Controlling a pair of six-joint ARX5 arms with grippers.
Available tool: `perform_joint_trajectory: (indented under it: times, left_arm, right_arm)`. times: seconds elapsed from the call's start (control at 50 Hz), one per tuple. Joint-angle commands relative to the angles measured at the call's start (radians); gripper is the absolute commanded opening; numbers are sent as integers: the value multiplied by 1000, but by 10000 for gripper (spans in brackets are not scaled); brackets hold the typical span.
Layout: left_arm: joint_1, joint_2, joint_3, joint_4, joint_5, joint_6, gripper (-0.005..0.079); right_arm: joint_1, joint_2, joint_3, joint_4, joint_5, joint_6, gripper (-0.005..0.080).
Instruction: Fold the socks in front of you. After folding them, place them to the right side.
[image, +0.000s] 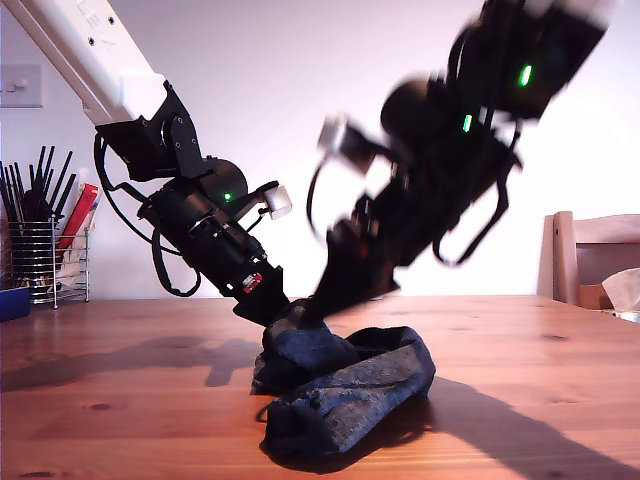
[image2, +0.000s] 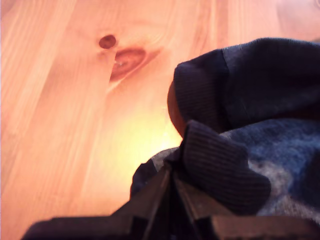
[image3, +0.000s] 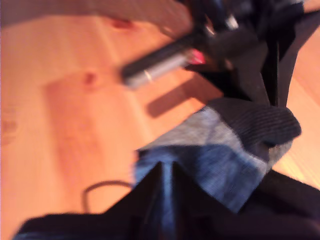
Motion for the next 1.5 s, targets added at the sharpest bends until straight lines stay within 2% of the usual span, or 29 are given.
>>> perform_joint_trajectory:
  times: [0.0,0.1,0.22,0.34,0.52,0.66,0.76,0.82,0.9,0.92,1.1,1.34,1.48]
  left_arm:
    - [2,0,-8,3,0,8,53]
    - [5,0,-8,-2,0,8,95]
    - [9,-2,-6,-8,0,8,107]
    - [24,-8,17,-5,-8,8,182]
    - [53,-26,107,-21,-27,2,184]
    - [65,-35,190,-88,-25,-65,183]
    - [66,-35,216,-197,-25,-79,160]
    - [66,-35,216,-262,-11,-79,101]
    - [66,-35,217,-355,32,-72,-20]
    - [66,-37,218,-376,44,-69,-26]
    - [66,-37,217,-522,129,-32,-20]
    - [48,-7,214,-531,134,-6,-20]
    - [44,28,214,-527,105,1,-20]
  right_arm:
    - [11,29,2,16,-2,0,-12]
    - [19,65,2,25,-3,0,-12]
    - [25,100,2,34,-3,0,-12]
    - [39,117,2,36,-3,-1,-13]
    - [48,118,2,41,-5,-1,-12]
    - [48,118,2,55,-6,0,-12]
    - [48,118,9,71,-6,5,-12]
    - [48,117,23,69,-6,12,-12]
    - [48,117,41,61,-6,12,-12]
    - [48,117,46,58,-6,12,-12]
    - [48,117,66,40,-6,12,-12]
    - [48,115,83,23,-5,12,-12]
    - [45,113,128,14,-4,10,-12]
